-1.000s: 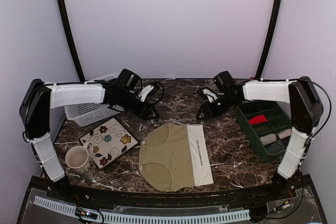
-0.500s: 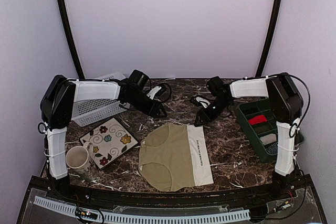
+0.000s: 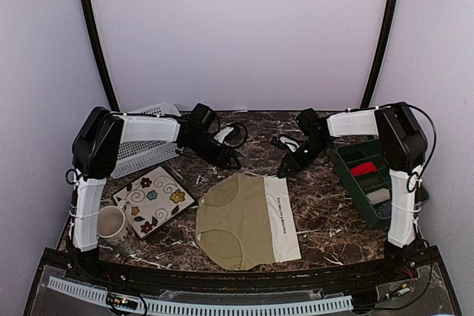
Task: Roll the underwear
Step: Pick up the underwear from the center of the board.
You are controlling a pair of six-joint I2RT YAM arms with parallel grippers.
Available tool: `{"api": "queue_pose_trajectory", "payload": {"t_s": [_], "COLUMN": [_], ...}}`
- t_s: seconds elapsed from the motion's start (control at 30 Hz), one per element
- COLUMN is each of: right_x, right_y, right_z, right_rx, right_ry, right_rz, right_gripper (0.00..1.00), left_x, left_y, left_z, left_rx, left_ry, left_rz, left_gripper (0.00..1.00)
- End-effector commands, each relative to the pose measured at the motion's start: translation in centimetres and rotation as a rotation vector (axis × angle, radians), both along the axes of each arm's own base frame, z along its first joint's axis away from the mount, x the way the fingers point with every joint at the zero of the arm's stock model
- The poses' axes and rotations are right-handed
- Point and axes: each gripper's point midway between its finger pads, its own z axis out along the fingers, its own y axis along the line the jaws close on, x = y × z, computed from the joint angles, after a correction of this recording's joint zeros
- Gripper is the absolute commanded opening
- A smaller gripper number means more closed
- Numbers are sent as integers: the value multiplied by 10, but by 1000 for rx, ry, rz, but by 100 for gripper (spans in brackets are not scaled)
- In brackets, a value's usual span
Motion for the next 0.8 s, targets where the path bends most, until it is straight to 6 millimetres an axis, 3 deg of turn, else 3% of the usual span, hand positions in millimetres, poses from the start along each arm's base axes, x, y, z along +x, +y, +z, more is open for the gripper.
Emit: {"api": "queue_pose_trajectory", "payload": {"t_s": [0.0, 0.2, 0.5, 0.67, 0.77], "right_x": [-11, -25, -38, -42, -39], "right_y": [-7, -5, -3, -4, -7], "right_z": [-29, -34, -50, -48, -44], "right_rx": [-38, -38, -71, -78, -88], "right_ry": [94, 117, 149, 151, 136], "right_rz": [-7, 2, 23, 31, 24], "right_gripper": [38, 32, 23, 14, 7], "left_x": [1, -6, -12, -14, -12], "left_y": [-8, -14, -7, -6, -7], "left_z": [6, -4, -27, -33, -33], "left_rx": [-43, -69, -21, -15, -17], "left_ry": [34, 102, 139, 145, 137], "left_rz": [-20, -56, -48, -55, -53], "left_gripper": [58, 58, 59, 55, 47]}}
